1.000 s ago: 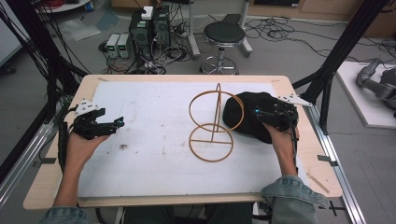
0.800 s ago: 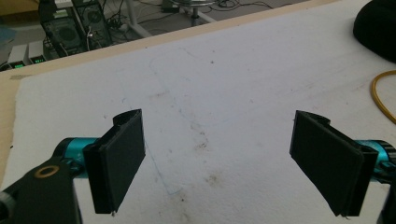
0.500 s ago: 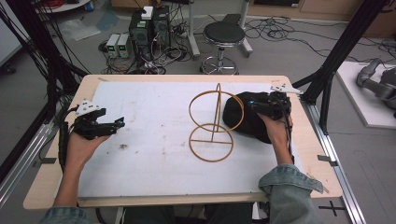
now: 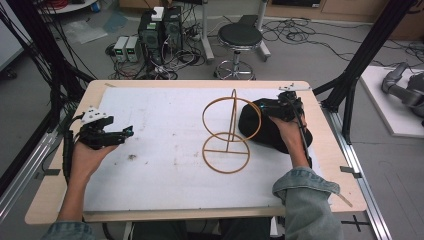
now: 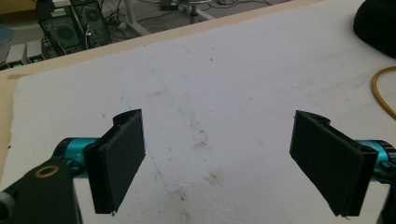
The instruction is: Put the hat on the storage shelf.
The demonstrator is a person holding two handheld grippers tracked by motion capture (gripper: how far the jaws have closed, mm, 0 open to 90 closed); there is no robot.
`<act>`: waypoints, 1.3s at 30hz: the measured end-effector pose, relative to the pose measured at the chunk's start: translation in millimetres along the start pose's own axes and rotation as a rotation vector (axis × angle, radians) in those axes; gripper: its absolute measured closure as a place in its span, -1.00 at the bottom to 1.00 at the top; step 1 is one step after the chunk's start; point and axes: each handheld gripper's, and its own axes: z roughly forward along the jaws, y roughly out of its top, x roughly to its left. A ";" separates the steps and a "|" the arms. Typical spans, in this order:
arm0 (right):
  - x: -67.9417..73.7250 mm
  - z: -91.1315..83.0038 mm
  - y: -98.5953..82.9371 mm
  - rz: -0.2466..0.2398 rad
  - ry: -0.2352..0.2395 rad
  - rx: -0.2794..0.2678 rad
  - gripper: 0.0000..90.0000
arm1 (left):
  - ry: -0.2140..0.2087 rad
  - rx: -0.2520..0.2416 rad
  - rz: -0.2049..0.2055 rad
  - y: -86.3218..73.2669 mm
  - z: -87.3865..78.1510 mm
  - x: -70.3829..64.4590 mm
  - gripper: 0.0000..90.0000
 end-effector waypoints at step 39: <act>8.3 3.0 -3.8 -0.102 -0.036 0.121 0.73 | 0.007 -0.015 -0.025 0.6 -4.6 3.3 -0.58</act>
